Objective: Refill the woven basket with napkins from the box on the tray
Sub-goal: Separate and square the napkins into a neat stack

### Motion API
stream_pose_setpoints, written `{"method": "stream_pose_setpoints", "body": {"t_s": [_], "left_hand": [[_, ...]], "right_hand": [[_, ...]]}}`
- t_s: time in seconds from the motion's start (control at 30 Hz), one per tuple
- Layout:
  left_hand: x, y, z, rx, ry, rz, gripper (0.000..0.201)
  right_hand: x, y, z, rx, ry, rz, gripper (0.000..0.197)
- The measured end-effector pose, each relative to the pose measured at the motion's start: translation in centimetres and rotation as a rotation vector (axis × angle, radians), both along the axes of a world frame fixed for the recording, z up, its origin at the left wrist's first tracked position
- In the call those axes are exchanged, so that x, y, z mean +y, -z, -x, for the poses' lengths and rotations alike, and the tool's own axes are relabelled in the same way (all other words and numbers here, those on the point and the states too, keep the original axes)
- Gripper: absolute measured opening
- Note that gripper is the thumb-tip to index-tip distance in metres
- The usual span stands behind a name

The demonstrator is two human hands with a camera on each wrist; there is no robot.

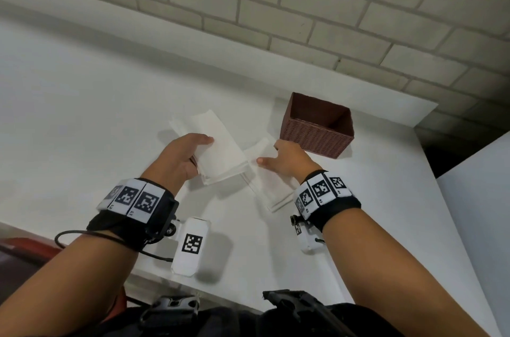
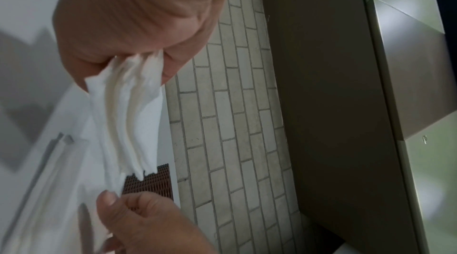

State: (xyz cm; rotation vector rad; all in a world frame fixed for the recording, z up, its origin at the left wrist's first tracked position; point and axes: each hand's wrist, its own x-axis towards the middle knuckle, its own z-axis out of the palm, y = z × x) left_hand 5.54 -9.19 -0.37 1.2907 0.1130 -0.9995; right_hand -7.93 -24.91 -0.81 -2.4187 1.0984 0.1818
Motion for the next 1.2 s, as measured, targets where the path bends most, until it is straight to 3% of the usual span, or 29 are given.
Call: {"method": "stream_pose_setpoints", "body": {"t_s": [0.13,0.23,0.37,0.47,0.53,0.63,0.67,0.73,0.83,1.1,1.2], "left_hand": [[-0.5,0.0,0.4,-0.027,0.021,-0.032,0.012],[-0.9,0.3,0.6,-0.044,0.06,-0.078,0.014],[-0.9,0.7,0.4,-0.087,0.14,-0.163,0.031],[-0.8,0.8,0.1,-0.123,0.142,-0.19,0.04],[-0.9,0.6,0.5,-0.119,0.162,-0.15,0.042],[-1.7,0.3,1.7,-0.063,0.209,-0.034,0.04],[-2.0,0.1,2.1,-0.043,0.232,0.004,0.037],[-2.7,-0.6,3.0,-0.023,0.286,0.065,0.026],[-3.4,-1.5,4.0,0.029,0.284,0.128,0.032],[-4.6,-1.7,5.4,0.139,0.263,0.207,0.05],[-5.2,-1.5,6.4,0.054,0.242,0.133,0.036]], "right_hand": [[0.3,0.7,0.1,0.156,0.031,0.01,0.082],[0.7,1.0,0.5,0.094,0.06,-0.063,0.069],[0.1,-0.2,1.4,0.02,0.109,-0.217,0.052],[-1.0,-3.2,1.3,0.053,0.121,-0.102,0.043],[-1.5,-5.6,1.0,-0.065,0.139,-0.036,0.048],[-0.8,-8.3,0.6,-0.469,0.157,-0.387,0.048],[-0.2,-8.5,0.4,-0.521,0.17,-0.498,0.048],[0.9,-7.8,0.1,-0.449,0.174,-0.548,0.049],[1.9,-6.0,0.3,-0.337,0.141,-0.466,0.046],[1.9,-5.3,1.0,-0.368,0.086,-0.328,0.041],[2.3,-4.2,0.9,-0.367,0.096,-0.184,0.048]]}}
